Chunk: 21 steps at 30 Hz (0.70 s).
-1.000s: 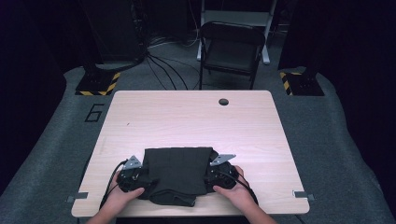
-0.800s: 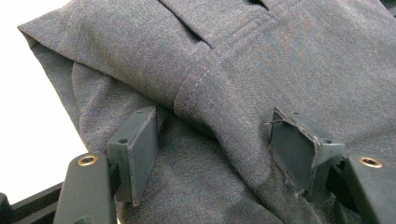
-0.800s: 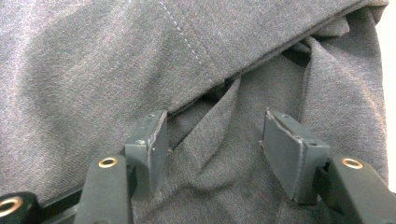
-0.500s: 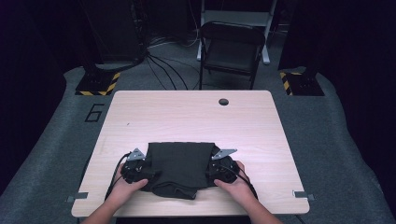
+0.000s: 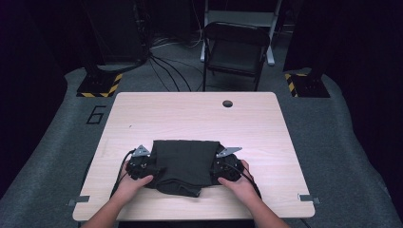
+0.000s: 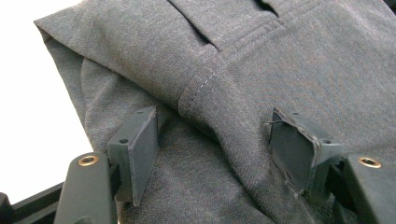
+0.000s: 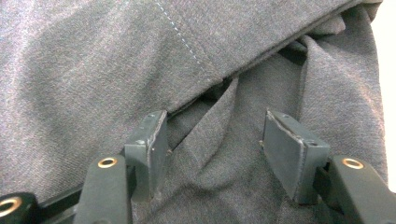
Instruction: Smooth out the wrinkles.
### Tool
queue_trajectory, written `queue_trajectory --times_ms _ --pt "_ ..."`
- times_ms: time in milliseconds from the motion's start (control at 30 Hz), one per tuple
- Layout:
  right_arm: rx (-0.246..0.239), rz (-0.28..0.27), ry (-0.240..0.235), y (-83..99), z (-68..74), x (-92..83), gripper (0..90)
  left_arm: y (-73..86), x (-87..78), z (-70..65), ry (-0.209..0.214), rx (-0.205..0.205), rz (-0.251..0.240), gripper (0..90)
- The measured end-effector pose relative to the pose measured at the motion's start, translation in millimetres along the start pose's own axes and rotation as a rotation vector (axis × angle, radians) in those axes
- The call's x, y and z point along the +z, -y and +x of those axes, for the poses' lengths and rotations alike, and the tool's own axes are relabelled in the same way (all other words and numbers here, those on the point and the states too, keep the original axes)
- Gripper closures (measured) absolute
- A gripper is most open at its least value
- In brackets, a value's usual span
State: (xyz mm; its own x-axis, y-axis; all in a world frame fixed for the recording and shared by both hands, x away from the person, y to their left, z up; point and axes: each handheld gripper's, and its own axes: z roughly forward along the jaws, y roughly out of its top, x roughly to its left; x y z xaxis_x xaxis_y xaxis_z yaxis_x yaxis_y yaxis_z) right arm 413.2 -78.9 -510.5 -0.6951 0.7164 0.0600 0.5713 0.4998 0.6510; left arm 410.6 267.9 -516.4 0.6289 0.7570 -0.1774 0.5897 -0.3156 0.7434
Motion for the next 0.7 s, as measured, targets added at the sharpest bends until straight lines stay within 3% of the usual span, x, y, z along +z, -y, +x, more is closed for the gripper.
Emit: queue_trajectory --times_ms 67,233,267,333,600,700 --pt "0.018 -0.009 0.000 -0.2 -0.7 0.8 40.4 -0.7 1.6 1.3 0.000 -0.003 -0.009 32.9" --pt "0.006 -0.010 0.007 -0.7 -3.7 1.3 40.4 -1.6 3.0 2.8 0.000 -0.006 -0.014 32.9" --pt "0.025 -0.029 0.016 -0.7 -2.5 2.6 40.4 -1.7 3.0 2.6 -0.001 -0.013 -0.013 32.9" --pt "0.028 -0.005 0.006 -0.9 -3.1 1.1 40.4 -1.9 2.8 2.9 -0.002 -0.017 -0.013 32.9" --pt "0.019 -0.022 0.018 -0.7 -3.8 1.9 40.2 3.3 1.1 -0.3 -0.023 -0.037 -0.057 32.8" --pt "0.044 -0.018 0.015 -1.0 -2.5 1.6 40.2 3.0 -0.4 0.1 -0.013 -0.048 -0.050 32.7"
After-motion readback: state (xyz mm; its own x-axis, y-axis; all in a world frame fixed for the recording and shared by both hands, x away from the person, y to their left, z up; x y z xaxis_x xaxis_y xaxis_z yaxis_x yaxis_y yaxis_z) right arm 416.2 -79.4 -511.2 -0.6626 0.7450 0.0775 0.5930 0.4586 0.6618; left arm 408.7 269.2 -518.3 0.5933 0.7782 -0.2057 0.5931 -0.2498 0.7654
